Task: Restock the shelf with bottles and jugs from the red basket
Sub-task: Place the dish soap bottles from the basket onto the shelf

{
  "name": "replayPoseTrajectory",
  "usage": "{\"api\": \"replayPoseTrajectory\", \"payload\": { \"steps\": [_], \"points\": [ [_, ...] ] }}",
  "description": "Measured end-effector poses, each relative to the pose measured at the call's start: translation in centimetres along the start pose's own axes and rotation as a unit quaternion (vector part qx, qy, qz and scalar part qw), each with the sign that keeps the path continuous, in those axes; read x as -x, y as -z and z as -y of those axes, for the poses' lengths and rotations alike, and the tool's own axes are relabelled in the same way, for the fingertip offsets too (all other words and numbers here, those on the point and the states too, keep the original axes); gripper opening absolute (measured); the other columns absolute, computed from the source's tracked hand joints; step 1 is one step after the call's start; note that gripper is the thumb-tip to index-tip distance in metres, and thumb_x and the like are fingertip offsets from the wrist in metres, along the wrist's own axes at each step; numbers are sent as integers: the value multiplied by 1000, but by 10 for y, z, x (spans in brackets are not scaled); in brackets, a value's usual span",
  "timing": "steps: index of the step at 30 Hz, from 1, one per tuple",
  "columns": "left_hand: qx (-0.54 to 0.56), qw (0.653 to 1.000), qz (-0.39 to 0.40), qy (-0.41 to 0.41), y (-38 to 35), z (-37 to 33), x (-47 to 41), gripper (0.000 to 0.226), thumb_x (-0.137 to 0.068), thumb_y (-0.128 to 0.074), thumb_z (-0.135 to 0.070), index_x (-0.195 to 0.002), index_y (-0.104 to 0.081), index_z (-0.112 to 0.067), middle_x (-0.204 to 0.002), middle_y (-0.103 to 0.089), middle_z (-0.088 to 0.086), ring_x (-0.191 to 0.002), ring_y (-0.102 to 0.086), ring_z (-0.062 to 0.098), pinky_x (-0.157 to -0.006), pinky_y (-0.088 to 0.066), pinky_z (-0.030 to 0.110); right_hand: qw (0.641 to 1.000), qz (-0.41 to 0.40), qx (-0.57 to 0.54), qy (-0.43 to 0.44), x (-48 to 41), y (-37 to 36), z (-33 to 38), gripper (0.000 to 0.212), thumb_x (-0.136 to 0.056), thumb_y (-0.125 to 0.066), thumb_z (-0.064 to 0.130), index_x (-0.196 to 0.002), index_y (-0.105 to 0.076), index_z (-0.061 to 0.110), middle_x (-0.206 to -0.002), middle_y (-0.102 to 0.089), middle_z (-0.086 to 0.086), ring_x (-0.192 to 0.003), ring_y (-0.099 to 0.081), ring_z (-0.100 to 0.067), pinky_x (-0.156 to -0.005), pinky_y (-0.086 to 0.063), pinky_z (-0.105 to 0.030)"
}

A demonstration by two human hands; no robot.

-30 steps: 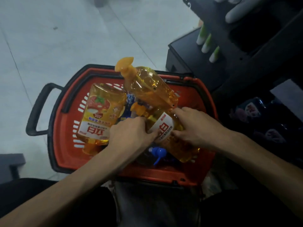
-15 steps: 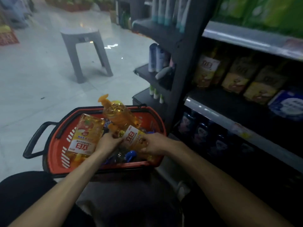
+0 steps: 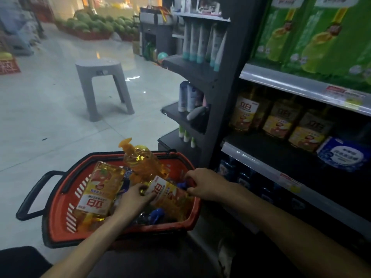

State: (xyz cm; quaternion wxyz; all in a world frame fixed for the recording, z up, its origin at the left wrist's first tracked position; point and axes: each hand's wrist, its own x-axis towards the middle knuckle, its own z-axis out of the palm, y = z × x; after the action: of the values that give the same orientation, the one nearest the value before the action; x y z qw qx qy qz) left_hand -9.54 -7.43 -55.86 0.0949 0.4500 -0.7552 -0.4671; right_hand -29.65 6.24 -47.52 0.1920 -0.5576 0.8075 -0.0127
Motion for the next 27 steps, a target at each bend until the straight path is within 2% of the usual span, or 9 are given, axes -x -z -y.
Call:
{"api": "replayPoseTrajectory", "payload": {
  "steps": [4,6,9,10,13,16,20,23,27],
  "points": [
    [-57,998,-15,18,-3,13,-14,39,-90,-75,-49,-120,-65,-27,-108,-76,-6,-92,-73,13,-85,-62,41,999,10,23,22,-25,-13,-5,28,-94,-61,42,-116,-59,25,-110,-57,0,-95,-59,-18,-76,-50,-36],
    [-70,997,-12,31,-5,19,-17,57,-80,-75,-63,-123,-58,-30,-112,-74,-9,-97,-73,14,-89,-61,45,999,16,22,22,-33,-24,-7,28,-95,-59,45,-115,-59,26,-110,-60,1,-96,-61,-19,-81,-54,-39],
    [-44,997,4,58,-10,31,-28,95,-60,-77,-80,-135,-42,-32,-120,-69,-13,-106,-71,16,-95,-58,45,997,48,50,22,-50,-39,-9,36,-94,-58,43,-125,-56,25,-118,-59,-1,-103,-61,-22,-86,-54,-41],
    [-7,997,11,77,-13,35,-33,99,-57,-80,-80,-135,-45,-30,-120,-70,-12,-106,-72,15,-95,-58,45,997,56,50,23,-55,-43,-10,39,-94,-59,42,-129,-54,26,-119,-57,-1,-104,-61,-22,-87,-54,-41],
    [60,990,10,126,-21,41,-44,69,-63,-89,-65,-114,-62,-26,-108,-77,-6,-96,-75,14,-91,-62,45,997,64,22,24,-66,-50,-9,43,-93,-64,40,-132,-51,28,-119,-56,2,-104,-59,-18,-90,-54,-40],
    [103,986,-22,133,-33,43,-52,74,-61,-91,-59,-118,-63,-21,-107,-77,-3,-95,-76,15,-81,-66,41,997,71,-6,31,-76,-57,-8,50,-91,-67,41,-135,-49,28,-121,-55,2,-107,-58,-18,-91,-54,-38],
    [126,979,-63,149,-48,44,-62,83,-49,-85,-71,-113,-66,-21,-103,-78,-4,-93,-76,17,-81,-65,44,995,91,-47,12,-92,-70,-2,69,-83,-75,46,-141,-43,28,-126,-51,0,-110,-56,-18,-94,-53,-36],
    [175,964,-97,178,-52,33,-65,73,-62,-93,-49,-118,-60,-15,-106,-75,4,-95,-75,25,-85,-64,48,992,100,-74,-17,-108,-79,2,86,-74,-81,54,-143,-38,27,-131,-46,-3,-115,-55,-23,-98,-52,-39],
    [213,948,-117,208,-56,32,-71,63,-75,-92,-31,-123,-56,-12,-110,-72,9,-99,-73,30,-87,-63,50,985,109,-129,-34,-126,-92,5,93,-62,-89,52,-137,-41,26,-125,-57,2,-108,-60,-18,-93,-56,-40]
  ]
}}
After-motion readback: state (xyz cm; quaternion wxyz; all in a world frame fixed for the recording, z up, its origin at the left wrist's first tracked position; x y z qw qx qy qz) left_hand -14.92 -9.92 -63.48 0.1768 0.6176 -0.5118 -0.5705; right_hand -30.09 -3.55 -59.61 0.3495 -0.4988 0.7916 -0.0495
